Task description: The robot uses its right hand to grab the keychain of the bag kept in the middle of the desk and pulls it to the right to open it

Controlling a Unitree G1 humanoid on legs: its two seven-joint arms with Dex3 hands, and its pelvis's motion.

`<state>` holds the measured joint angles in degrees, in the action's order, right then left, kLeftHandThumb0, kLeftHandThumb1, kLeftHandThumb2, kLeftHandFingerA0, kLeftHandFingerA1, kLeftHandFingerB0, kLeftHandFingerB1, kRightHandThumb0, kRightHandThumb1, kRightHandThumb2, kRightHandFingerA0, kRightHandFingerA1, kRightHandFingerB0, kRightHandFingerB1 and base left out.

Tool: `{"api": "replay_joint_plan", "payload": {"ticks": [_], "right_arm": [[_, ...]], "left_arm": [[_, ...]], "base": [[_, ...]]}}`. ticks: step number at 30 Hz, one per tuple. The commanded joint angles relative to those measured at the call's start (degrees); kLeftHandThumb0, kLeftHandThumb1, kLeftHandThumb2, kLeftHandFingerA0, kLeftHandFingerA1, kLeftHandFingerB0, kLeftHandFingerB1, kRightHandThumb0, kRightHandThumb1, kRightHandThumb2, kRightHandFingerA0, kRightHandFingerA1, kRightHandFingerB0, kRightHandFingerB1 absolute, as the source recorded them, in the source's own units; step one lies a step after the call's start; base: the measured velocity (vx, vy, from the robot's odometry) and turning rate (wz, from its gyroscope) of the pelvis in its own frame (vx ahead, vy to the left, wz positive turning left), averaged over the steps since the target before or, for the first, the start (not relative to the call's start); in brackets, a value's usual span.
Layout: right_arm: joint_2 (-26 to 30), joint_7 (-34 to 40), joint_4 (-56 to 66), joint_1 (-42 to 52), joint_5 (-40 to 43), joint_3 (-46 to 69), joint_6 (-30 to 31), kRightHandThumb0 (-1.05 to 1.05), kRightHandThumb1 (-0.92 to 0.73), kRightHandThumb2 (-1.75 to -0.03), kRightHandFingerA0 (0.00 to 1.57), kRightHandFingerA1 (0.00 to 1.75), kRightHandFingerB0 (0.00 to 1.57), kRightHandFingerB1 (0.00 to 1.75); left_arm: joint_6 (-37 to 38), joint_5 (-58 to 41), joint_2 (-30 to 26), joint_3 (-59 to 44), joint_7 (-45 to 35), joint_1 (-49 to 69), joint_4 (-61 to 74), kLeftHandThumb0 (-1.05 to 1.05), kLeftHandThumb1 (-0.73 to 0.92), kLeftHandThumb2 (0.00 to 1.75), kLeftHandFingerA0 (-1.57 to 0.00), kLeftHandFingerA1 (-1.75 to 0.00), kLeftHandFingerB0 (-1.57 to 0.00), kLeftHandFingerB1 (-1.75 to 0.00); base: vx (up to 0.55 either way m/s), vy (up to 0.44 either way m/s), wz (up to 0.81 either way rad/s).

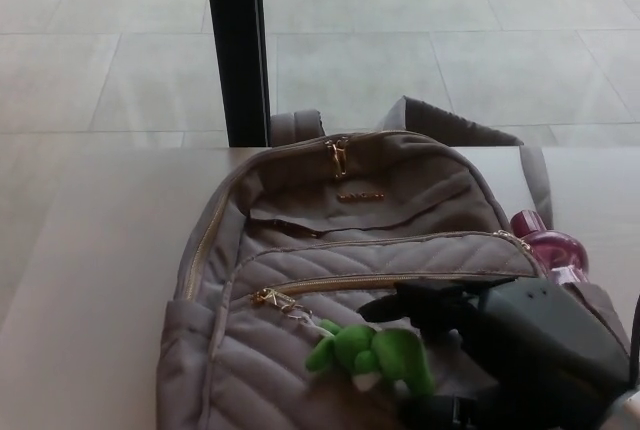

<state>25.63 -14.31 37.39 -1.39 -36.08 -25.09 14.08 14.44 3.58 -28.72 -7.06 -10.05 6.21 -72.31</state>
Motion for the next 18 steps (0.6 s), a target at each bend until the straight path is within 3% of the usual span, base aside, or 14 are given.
{"api": "replay_joint_plan", "payload": {"ticks": [1,11,18], "right_arm": [[-0.39,-1.47,-3.21,2.32,-2.72,-1.17,-0.65,-0.67,-0.65,-0.60,0.88,0.82,0.44,0.45],[0.00,-1.89,-3.99,4.98,-4.24,1.69,-1.23,-0.66,-0.62,-0.59,0.88,0.86,0.44,0.47],[-1.75,-1.53,-4.06,6.66,-6.46,0.42,-1.61,-0.54,-0.68,-0.60,1.02,0.91,0.45,0.47]], "left_arm": [[1.30,-0.30,-0.70,-0.55,0.29,0.55,0.44,-0.69,0.83,0.65,-0.61,-0.55,-0.44,-0.39],[1.63,-0.35,-0.47,-0.84,0.52,0.90,1.13,-0.73,0.84,0.65,-0.62,-0.55,-0.49,-0.41],[1.61,-0.47,0.07,-1.08,0.76,0.59,0.32,-0.76,0.86,0.66,-0.64,-0.54,-0.51,-0.41]], "base": [[0.00,0.000,0.00],[0.00,0.000,0.00],[0.00,0.000,0.00]]}}
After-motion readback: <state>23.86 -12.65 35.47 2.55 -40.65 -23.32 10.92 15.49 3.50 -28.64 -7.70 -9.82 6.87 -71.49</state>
